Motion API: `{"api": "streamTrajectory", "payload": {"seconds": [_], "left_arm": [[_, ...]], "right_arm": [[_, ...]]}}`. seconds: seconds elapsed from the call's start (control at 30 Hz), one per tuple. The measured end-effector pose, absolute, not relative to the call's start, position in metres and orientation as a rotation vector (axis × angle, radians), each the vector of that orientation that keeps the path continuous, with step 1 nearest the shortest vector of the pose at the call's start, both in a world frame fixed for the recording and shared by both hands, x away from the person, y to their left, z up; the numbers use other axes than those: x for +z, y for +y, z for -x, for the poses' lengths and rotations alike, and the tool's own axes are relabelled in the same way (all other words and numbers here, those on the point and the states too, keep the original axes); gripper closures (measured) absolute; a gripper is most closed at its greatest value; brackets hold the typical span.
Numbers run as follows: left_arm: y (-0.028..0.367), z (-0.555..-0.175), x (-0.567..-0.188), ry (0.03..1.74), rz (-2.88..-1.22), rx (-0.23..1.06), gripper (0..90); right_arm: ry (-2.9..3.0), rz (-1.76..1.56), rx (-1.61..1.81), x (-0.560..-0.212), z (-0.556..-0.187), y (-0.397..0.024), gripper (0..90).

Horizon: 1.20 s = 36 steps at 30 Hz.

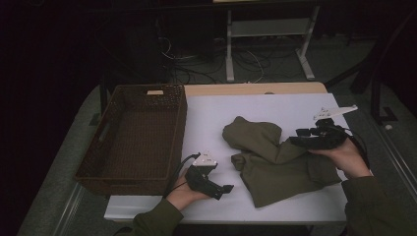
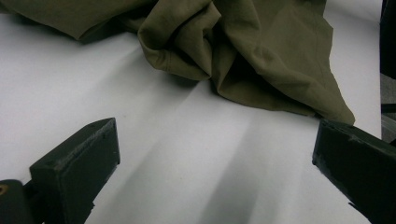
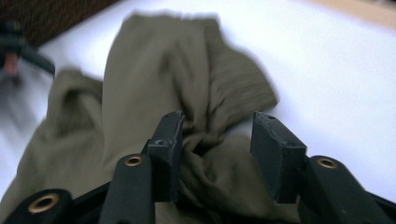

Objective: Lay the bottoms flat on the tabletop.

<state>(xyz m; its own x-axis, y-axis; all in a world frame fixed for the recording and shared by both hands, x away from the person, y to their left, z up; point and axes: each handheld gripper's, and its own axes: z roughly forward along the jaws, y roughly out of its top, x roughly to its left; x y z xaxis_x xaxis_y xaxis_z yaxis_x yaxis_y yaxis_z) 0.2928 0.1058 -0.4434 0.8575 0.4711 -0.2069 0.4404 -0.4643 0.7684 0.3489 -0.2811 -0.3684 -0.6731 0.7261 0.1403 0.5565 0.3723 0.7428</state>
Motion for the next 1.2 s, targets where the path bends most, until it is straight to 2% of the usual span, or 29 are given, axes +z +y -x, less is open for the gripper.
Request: {"api": "streamTrajectory", "payload": {"seconds": [0.13, 0.2, 0.27, 0.67, 1.03, 1.07, 1.2], "left_arm": [[0.106, -0.293, -0.443, 0.659, -2.121, 0.045, 0.0], [0.106, -0.292, -0.443, 0.66, -2.122, 0.046, 0.0], [0.106, -0.292, -0.443, 0.66, -2.122, 0.046, 0.0], [0.106, -0.293, -0.442, 0.658, -2.117, 0.047, 0.0], [0.105, -0.292, -0.442, 0.652, -2.124, 0.049, 0.0], [0.105, -0.292, -0.442, 0.651, -2.125, 0.05, 0.0], [0.106, -0.292, -0.442, 0.657, -2.118, 0.048, 0.0]], "right_arm": [[2.536, -1.141, 1.174, -0.384, -0.346, -0.28, 77.4], [2.571, -1.141, 1.166, -0.388, -0.343, -0.28, 84.4], [2.584, -1.133, 1.168, -0.389, -0.337, -0.279, 87.4], [2.762, -0.933, 1.183, -0.397, -0.289, -0.235, 88.2], [2.959, -0.793, 1.077, -0.431, -0.258, -0.185, 87.4], [2.959, -0.796, 1.086, -0.431, -0.259, -0.186, 86.1], [2.875, -0.831, 1.173, -0.419, -0.261, -0.196, 69.2]]}}
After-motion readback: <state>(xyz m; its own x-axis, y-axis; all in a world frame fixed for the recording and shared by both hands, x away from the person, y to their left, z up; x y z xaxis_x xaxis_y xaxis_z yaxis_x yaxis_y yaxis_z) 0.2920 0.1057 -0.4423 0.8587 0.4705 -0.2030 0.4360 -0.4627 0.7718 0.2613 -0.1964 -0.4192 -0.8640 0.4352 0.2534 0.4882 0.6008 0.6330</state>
